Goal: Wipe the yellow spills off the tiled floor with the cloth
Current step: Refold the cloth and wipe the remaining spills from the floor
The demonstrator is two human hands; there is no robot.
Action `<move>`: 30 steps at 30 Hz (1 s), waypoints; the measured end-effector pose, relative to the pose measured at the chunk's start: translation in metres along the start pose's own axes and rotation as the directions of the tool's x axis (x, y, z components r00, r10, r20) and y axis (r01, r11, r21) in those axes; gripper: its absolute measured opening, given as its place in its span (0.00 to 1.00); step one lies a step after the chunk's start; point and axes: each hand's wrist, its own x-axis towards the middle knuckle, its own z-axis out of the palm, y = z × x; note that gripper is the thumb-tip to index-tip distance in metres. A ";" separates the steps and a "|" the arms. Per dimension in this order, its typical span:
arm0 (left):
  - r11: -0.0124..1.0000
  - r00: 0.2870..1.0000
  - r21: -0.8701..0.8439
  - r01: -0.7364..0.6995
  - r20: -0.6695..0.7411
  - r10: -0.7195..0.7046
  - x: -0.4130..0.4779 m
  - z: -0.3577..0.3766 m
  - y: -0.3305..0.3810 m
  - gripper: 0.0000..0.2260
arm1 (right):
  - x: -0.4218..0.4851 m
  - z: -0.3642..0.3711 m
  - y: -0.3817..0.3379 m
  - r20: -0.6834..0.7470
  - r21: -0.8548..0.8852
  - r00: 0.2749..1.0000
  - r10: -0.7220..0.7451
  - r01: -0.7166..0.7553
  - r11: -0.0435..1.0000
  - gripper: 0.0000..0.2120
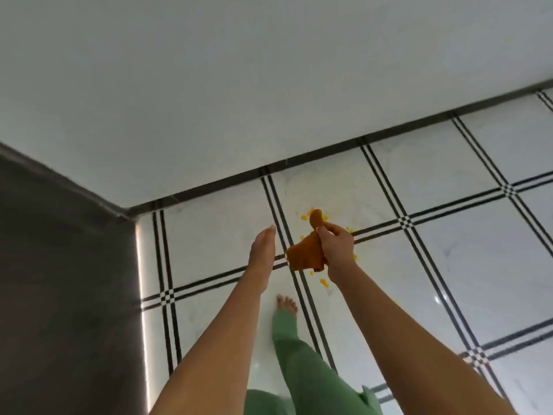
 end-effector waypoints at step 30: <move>0.017 0.676 0.853 -0.522 0.401 0.618 0.705 0.146 -0.233 0.31 | 0.678 0.134 0.330 -0.441 -0.811 0.805 -0.396 -0.170 0.560 0.35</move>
